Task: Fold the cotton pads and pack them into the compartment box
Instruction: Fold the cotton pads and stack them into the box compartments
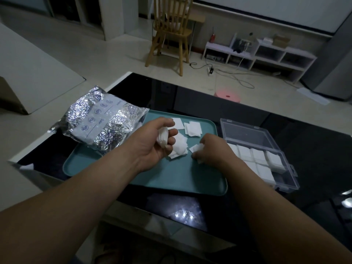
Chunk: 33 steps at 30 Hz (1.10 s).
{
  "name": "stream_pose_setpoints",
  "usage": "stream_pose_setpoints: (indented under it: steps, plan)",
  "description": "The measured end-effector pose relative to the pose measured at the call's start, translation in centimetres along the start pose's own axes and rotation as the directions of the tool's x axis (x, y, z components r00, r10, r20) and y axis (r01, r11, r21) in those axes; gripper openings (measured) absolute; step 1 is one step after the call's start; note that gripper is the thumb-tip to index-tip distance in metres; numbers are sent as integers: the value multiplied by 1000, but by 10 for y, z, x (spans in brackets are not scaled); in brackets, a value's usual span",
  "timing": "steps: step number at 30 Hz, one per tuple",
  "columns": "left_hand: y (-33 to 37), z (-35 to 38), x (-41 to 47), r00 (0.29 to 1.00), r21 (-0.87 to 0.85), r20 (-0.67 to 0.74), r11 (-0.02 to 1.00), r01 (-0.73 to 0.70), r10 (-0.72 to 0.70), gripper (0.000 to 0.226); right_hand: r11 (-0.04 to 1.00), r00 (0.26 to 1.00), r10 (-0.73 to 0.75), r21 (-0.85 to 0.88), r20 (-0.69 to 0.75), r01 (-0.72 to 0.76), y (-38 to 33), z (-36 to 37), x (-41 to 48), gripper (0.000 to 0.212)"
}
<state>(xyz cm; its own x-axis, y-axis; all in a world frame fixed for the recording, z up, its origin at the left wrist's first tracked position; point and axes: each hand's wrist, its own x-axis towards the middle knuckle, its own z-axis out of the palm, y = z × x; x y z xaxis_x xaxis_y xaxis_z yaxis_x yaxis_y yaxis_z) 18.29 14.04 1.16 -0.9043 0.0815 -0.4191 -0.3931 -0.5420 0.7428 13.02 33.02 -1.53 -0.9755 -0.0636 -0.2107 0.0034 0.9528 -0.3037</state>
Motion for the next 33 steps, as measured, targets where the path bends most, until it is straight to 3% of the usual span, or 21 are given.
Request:
stream_pose_setpoints:
  steps: [3, 8, 11, 13, 15, 18, 21, 23, 27, 30, 33]
  plan:
    - [2, -2, -1, 1000, -11, -8, 1000, -4, 4, 16, 992, 998, 44, -119, 33, -40, -2, 3, 9, 32]
    - [8, -4, 0, 999, 12, -31, 1000, -21, 21, 13, 992, 999, 12, -129, 47, -5, -5, 7, 7, 24]
    - [8, -4, 0, 997, 41, -69, 998, -38, 40, 13, 999, 1000, -20, 48, 21, 19, -2, 0, -4, 28]
    - [5, -4, 1, 994, 83, -92, 995, -58, 66, 15, 966, 1000, -10, 257, -28, 16, -6, -10, -15, 40]
    - [-2, -1, -1, 992, 146, -69, 985, -93, 104, 15, 920, 996, -37, 387, -77, 64, -14, -18, -26, 36]
    - [-23, 7, -5, 988, 296, 48, 943, -152, 144, 17, 882, 982, -123, 437, -145, 175, -32, -20, -46, 19]
    - [-36, 13, -7, 989, 363, 87, 921, -145, 122, 39, 902, 962, -186, 354, -197, 247, -43, -14, -59, 11]
    - [-35, 13, -7, 990, 333, 68, 933, -139, 124, 37, 906, 955, -211, 326, -208, 271, -44, -13, -62, 12]
    - [-27, 14, -8, 992, 159, 70, 981, -113, 103, 5, 861, 951, -233, 412, -202, 298, -37, -15, -67, 18]
    - [-29, 15, -7, 993, 61, 82, 994, -93, 87, 17, 860, 946, -212, 414, -244, 299, -31, -12, -70, 12]
    - [-36, 19, -8, 989, 67, 141, 996, -58, 48, 32, 890, 916, -205, 324, -345, 321, -30, -4, -71, 13]
